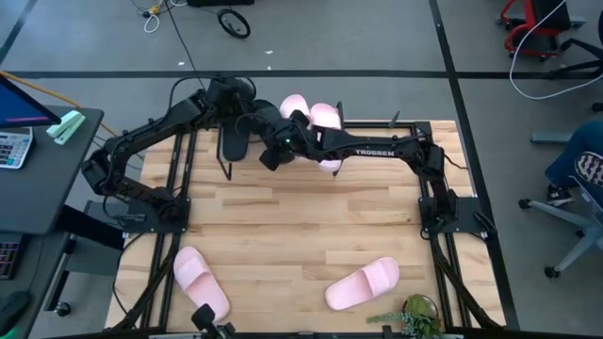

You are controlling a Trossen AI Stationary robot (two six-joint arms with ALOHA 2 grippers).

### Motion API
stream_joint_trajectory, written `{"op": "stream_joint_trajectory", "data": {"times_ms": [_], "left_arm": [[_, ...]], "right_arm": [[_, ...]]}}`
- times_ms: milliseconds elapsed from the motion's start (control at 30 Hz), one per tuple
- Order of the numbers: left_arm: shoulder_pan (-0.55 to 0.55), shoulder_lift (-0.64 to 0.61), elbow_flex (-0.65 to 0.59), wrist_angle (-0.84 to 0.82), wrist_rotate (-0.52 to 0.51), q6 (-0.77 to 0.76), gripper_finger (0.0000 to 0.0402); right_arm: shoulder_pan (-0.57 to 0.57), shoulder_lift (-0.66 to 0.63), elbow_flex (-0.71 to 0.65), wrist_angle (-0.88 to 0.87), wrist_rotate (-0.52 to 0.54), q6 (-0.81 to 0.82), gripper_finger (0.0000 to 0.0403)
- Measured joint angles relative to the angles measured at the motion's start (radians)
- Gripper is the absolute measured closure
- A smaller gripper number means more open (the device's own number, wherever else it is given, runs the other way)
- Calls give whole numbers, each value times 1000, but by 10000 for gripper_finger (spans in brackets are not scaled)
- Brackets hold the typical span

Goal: Pick and place slides into the shelf
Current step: Put the black slipper on the shelf

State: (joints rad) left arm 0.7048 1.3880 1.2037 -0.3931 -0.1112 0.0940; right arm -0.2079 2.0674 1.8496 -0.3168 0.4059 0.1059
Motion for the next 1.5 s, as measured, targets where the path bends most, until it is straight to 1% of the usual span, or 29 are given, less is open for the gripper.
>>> {"op": "stream_joint_trajectory", "data": {"times_ms": [100, 133, 167, 300, 400, 500, 667, 800, 900, 1033, 1167, 1300, 1433, 1500], "left_arm": [[0, -4, 0, -16, -1, 8, 396], [0, -10, 0, -33, -1, 4, 396], [-4, -17, 0, -50, -2, 4, 396], [-14, -50, 2, -138, -4, -1, 398], [-22, -84, 2, -225, -8, -28, 396], [-34, -116, 2, -299, -19, -58, 398], [-53, -122, 2, -346, -25, -82, 396], [-51, -105, 2, -327, -52, -75, 398], [-36, -98, 2, -322, -75, -76, 396], [-11, -90, 3, -322, -78, -90, 398], [19, -91, 3, -307, -80, -90, 396], [48, -86, 3, -290, -80, -91, 398], [66, -60, 0, -285, -79, -113, 396], [67, -37, 0, -269, -79, -110, 395]], "right_arm": [[19, -4, 0, -9, 115, -20, 401], [24, -8, 0, -25, 139, -20, 401], [29, -16, 0, -46, 144, -13, 401], [61, -60, 2, -227, 145, 21, 401], [83, -78, 2, -350, 173, 52, 401], [87, -88, 2, -412, 192, 92, 401], [86, -91, 2, -417, 198, 156, 401], [68, -91, 2, -428, 193, 264, 401], [48, -91, 1, -455, 197, 320, 401], [25, -91, 1, -471, 197, 351, 401], [3, -91, -11, -490, 174, 416, 401], [-11, -90, -52, -481, 167, 441, 401], [-12, -89, -110, -428, 156, 431, 401], [-12, -89, -132, -366, 157, 408, 401]]}}
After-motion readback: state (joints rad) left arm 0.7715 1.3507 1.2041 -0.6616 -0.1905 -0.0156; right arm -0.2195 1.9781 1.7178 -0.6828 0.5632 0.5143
